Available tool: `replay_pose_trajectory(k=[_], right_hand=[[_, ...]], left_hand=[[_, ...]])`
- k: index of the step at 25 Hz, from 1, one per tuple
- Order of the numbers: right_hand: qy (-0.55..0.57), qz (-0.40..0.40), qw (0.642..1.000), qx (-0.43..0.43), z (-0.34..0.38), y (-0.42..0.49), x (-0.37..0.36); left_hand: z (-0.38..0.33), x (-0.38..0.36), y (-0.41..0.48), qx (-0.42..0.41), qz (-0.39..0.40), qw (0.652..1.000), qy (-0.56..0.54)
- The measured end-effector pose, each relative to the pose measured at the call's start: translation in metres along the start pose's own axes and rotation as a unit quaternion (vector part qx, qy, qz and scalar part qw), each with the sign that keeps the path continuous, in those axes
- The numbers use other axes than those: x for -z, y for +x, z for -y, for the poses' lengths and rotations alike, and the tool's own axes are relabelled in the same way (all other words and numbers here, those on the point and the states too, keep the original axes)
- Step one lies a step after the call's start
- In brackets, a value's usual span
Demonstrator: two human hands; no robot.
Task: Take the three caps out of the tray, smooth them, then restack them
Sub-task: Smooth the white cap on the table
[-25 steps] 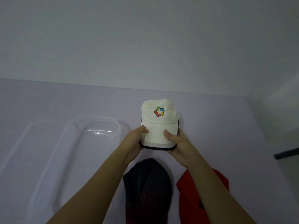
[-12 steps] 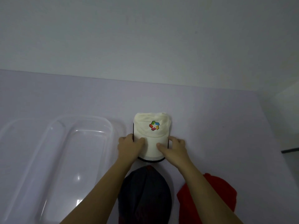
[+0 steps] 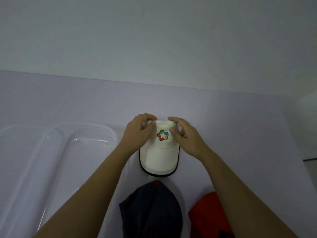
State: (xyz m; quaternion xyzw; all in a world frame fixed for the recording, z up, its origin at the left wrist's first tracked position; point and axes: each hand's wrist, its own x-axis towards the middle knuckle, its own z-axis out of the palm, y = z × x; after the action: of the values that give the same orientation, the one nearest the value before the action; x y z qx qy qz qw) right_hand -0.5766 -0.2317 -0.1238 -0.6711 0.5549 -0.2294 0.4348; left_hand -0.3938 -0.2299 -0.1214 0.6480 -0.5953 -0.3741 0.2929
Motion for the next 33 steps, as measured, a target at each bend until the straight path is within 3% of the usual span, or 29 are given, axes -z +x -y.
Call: replay_pose_trajectory(k=[5,10,14,17,22,29,33], right_hand=[[-0.158,0.004,0.987,-0.009,-0.004,0.014,0.005],[-0.127,0.013,0.991,-0.026,0.002,0.016,0.006],[-0.134,-0.024,0.99,-0.029,0.005,0.015,0.004],[-0.074,-0.036,0.996,-0.036,0.005,0.007,0.005],[0.013,0.019,0.997,-0.078,-0.005,-0.004,-0.003],[0.115,0.018,0.983,-0.145,-0.003,-0.011,-0.015],[0.132,-0.012,0.978,-0.158,0.0,-0.018,-0.019]], left_hand=[[0.002,0.003,0.01,-0.045,0.053,0.977,0.202],[-0.007,0.007,0.011,-0.024,0.12,0.969,0.213],[-0.01,0.006,0.01,0.008,0.113,0.962,0.248],[-0.013,0.01,0.005,0.041,0.116,0.972,0.199],[-0.014,0.009,-0.002,0.071,0.156,0.981,0.091],[-0.013,0.003,-0.01,0.165,0.124,0.975,-0.078],[-0.01,-0.001,-0.019,0.169,0.093,0.98,-0.059]])
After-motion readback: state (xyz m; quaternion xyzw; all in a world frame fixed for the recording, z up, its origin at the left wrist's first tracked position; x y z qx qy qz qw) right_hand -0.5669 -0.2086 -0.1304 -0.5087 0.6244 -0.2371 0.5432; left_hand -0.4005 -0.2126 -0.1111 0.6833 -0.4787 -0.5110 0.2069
